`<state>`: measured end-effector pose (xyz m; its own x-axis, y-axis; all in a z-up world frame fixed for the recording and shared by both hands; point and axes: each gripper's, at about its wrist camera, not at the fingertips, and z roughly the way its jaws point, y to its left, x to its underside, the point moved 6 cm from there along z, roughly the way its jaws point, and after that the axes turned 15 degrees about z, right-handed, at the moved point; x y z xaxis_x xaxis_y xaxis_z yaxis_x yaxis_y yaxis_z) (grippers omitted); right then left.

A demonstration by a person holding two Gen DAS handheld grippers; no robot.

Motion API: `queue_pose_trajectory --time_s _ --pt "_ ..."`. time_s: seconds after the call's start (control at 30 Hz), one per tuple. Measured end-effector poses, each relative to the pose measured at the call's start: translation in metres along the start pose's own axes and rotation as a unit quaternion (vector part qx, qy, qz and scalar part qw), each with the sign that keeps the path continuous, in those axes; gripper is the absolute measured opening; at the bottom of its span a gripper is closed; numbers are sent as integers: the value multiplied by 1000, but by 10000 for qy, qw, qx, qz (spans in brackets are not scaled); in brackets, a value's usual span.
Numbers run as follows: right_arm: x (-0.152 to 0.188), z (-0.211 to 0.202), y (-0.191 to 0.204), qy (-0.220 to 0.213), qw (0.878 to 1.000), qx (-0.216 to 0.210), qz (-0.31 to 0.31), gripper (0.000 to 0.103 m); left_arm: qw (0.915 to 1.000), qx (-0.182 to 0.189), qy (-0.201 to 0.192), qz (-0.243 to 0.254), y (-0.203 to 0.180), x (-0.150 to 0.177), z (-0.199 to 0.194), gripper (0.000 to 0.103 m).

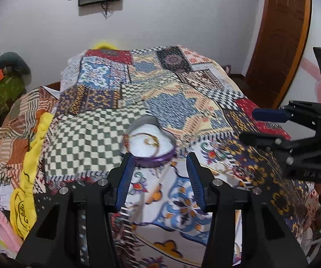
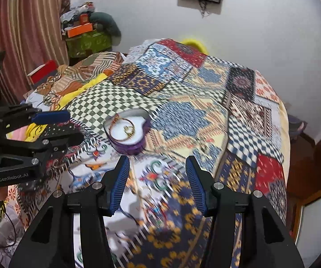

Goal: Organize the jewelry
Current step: 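Move both tools back over the remaining jewelry on the quilt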

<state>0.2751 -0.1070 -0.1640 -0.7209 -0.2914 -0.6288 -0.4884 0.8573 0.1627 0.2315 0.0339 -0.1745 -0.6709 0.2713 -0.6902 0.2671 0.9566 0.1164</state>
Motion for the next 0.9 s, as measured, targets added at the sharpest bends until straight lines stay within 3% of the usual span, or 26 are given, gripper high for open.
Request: queue_pose_trajectory --time_s 0.23,0.53,0.67,0.9 --pt "23 0 -35 216 9993 139 257 48 9992 300 269 63 -28 10 21 48" --pt "52 10 -52 368 9988 162 294 48 9960 701 496 251 -58 21 49 47" --pt "49 18 -55 401 9986 166 289 48 9940 891 550 331 -68 24 57 28" --pt "36 28 -52 394 9984 -113 380 48 9930 987 491 419 -73 20 66 20"
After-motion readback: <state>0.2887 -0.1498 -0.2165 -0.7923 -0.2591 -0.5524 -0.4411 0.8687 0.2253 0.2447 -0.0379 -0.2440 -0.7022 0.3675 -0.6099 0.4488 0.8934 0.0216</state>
